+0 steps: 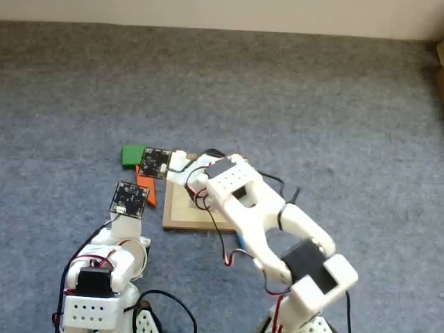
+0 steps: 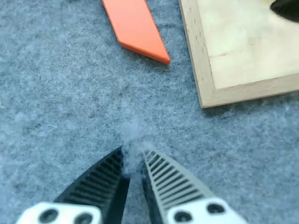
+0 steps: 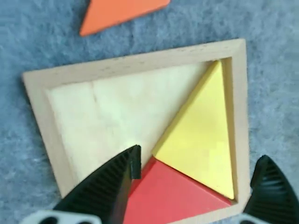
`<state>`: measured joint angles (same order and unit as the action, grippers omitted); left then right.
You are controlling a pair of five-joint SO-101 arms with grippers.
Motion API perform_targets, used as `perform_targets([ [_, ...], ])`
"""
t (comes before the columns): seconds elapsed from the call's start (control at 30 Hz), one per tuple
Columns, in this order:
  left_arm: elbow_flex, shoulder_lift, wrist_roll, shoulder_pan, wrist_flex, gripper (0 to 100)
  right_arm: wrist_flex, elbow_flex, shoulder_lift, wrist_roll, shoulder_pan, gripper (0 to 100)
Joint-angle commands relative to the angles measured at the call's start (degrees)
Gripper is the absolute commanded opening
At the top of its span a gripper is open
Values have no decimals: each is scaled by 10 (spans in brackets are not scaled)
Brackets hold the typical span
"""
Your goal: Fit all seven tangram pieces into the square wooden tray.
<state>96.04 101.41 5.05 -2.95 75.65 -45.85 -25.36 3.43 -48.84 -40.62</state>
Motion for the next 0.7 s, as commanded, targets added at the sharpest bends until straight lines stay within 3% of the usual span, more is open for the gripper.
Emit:
perform_targets([
  [0.0,11,29,4,-5,4,6,-26,32,-87,8,1,354],
  [0.1,11,29,4,-5,4,6,-44,21,-127,23,10,354],
  [0.53,11,29,4,-5,4,6,-212,-5,-262,306,109,354],
  [0.67,11,29,4,-5,4,6,-222,-21,-258,387,143,354],
])
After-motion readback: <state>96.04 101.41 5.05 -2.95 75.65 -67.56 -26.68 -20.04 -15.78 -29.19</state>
